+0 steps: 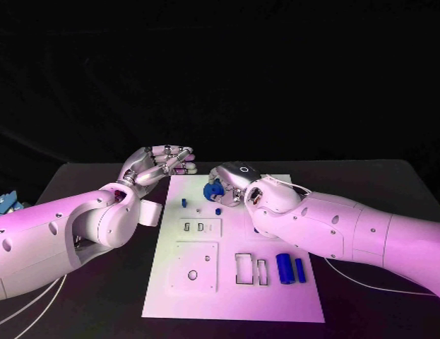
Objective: Assemble the parts on the task board
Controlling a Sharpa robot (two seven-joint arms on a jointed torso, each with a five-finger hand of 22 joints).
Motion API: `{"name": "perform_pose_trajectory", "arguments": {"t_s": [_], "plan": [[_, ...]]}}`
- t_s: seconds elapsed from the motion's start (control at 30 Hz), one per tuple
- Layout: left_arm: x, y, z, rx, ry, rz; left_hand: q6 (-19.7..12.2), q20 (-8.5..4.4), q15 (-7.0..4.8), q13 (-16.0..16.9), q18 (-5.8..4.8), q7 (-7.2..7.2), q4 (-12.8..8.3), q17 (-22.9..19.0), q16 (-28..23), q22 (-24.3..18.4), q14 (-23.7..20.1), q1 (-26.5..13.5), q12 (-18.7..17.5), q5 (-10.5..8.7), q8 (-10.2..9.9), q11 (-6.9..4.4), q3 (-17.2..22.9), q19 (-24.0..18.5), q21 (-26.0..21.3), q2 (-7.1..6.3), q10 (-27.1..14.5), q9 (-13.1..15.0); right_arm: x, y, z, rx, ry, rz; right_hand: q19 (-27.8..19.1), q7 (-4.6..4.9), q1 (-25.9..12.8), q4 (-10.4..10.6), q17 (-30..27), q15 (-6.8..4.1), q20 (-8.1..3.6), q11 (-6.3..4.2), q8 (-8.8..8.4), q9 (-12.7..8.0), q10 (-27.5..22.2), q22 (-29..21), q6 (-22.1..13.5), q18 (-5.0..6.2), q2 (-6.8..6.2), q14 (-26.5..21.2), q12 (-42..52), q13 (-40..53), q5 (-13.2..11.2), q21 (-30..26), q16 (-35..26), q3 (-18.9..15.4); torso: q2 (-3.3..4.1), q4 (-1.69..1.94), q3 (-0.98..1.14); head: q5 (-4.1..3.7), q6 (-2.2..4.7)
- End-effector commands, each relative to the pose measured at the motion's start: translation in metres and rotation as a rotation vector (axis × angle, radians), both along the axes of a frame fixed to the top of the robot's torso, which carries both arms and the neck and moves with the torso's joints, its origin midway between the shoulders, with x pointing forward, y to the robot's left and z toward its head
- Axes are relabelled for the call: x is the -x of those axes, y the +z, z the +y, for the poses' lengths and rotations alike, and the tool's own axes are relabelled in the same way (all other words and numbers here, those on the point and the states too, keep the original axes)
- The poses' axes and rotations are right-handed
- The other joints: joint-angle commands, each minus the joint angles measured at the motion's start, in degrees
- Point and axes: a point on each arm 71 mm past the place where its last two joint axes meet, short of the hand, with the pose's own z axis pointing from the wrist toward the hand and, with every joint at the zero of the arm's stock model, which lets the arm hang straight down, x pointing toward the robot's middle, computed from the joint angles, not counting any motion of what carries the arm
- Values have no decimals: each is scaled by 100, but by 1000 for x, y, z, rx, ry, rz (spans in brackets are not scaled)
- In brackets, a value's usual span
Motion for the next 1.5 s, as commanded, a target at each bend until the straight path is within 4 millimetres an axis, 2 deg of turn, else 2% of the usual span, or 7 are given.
{"name": "perform_pose_trajectory", "arguments": {"t_s": [0.03,0.13,0.2,0.4,0.97,1.23,1.5], "plan": [[1,2,-2,12,-19,-5,-33,23,12,1,77,139,-3,10,-42,-9,-52,11,-34,-17,-40,45,35,31,-30,-34,7,-7,-2,-2,-2,15,0,9,-42,109,-107,18,1125,86,64,66,-234,-103,-98,-30,-299,-27,-48,524,-77,38,-27,-45,23,21,0,-5,-1,-1,-1],[1,1,-2,11,-19,-3,-33,23,12,1,77,139,-3,10,-42,-9,-52,11,-34,-17,-40,45,35,31,-30,-34,7,-7,-3,-3,-2,17,6,29,-80,205,-297,136,1113,178,156,165,-533,-187,-221,-66,-589,-13,-109,519,-164,-66,6,-93,20,-89,1,-4,7,-1,-3],[1,1,-2,11,-19,-3,-33,23,12,1,77,139,-3,10,-42,-9,-52,11,-34,-17,-40,45,35,31,-30,-34,7,-7,-3,-4,-3,19,7,42,-90,219,-403,218,1108,195,180,181,-583,-190,-247,-74,-585,-8,-115,517,-178,-86,31,-107,19,-161,-1,-3,7,0,-3],[1,1,-2,9,-20,2,-39,25,19,0,76,148,6,12,-53,-16,-65,-5,-44,-20,-48,52,46,26,-37,-43,-1,-10,-4,-8,-6,11,2,105,-73,203,-1121,887,1228,206,204,181,-682,-161,-259,-30,-417,-8,1,543,-170,-90,248,-97,53,-572,-1,-7,2,5,0],[0,1,-1,7,-20,7,-48,31,30,-1,73,157,16,14,-73,-27,-91,-25,-56,-22,-57,61,65,14,-50,-52,-12,-13,-7,-12,-15,24,-23,164,-58,142,-1115,1006,1254,166,177,130,-627,-104,-217,0,-195,-11,71,549,-130,-47,305,-87,61,-680,-1,-6,5,9,-4],[0,1,1,5,-16,7,-48,31,30,-1,73,157,16,14,-73,-27,-91,-25,-56,-22,-57,61,65,14,-50,-52,-12,-13,-3,-8,-26,-10,-29,136,-47,124,-988,998,1257,145,152,109,-644,-84,-196,22,-156,-15,109,549,-113,-26,526,-83,61,-701,-10,-10,10,18,-1],[-2,0,7,0,-3,8,-48,31,30,-1,73,157,16,14,-73,-27,-91,-25,-56,-22,-57,61,65,14,-50,-52,-12,-13,2,15,-65,-200,-55,153,-101,133,-747,938,1163,137,139,108,-725,-68,-172,-53,-168,6,238,526,-99,-5,1030,-172,35,-610,-57,-95,16,54,35]]}}
